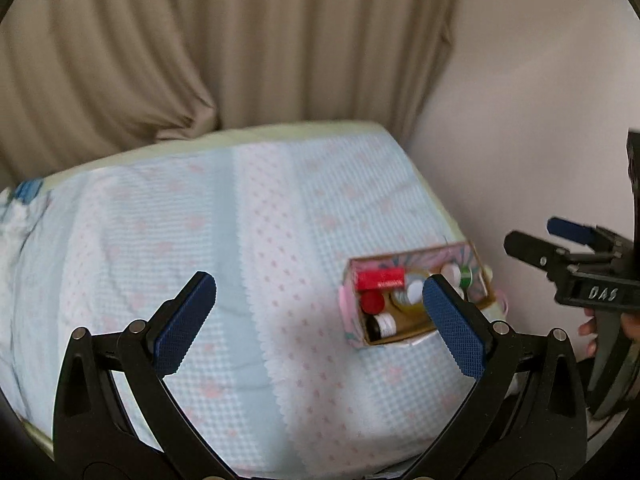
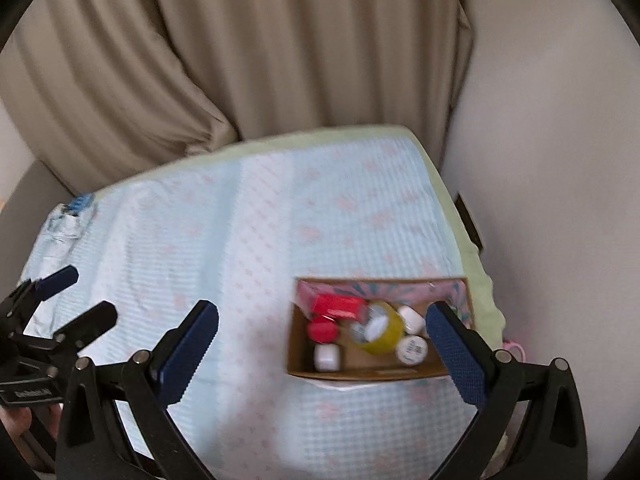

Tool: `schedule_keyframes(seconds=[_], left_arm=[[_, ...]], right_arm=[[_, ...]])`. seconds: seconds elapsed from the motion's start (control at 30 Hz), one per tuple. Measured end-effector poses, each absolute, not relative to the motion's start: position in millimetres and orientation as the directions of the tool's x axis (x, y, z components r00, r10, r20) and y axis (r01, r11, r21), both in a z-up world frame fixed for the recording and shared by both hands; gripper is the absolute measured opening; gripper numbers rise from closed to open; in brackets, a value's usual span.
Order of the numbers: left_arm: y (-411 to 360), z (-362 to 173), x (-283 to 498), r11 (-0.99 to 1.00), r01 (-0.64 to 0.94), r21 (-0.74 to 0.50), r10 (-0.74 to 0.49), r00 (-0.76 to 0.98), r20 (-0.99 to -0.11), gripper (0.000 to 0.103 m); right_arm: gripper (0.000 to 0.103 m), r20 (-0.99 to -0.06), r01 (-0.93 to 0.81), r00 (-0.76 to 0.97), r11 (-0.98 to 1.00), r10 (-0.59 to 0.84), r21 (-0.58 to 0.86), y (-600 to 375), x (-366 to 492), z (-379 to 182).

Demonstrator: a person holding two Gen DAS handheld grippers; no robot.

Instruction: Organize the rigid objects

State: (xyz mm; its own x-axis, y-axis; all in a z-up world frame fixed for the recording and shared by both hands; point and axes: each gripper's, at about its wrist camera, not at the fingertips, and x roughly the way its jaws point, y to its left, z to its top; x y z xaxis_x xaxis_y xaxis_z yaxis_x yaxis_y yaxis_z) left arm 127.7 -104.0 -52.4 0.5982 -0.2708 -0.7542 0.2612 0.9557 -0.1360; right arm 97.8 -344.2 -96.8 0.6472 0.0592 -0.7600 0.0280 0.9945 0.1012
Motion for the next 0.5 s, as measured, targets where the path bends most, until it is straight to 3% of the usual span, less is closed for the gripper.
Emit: schedule_keyframes(seconds=[0.27,0.5], left_arm=[[-42.1,-20.5,78.7,0.983,0.144,-0.110,-0.181,0.732,-0.657,0.103],[-32.1,-11.0,58.1,0.987,0.140,-0.079,-0.158,0.771,-0.617,0.103]], right_arm=[[0.103,-0.667,-0.039,0.745,0.999,0.032,0.004,-269.3,52.1,-57.4],[0.103,-0.624,-0.017,0.781,1.000,0.025,0.019,-251.4,26.1,-52.1]])
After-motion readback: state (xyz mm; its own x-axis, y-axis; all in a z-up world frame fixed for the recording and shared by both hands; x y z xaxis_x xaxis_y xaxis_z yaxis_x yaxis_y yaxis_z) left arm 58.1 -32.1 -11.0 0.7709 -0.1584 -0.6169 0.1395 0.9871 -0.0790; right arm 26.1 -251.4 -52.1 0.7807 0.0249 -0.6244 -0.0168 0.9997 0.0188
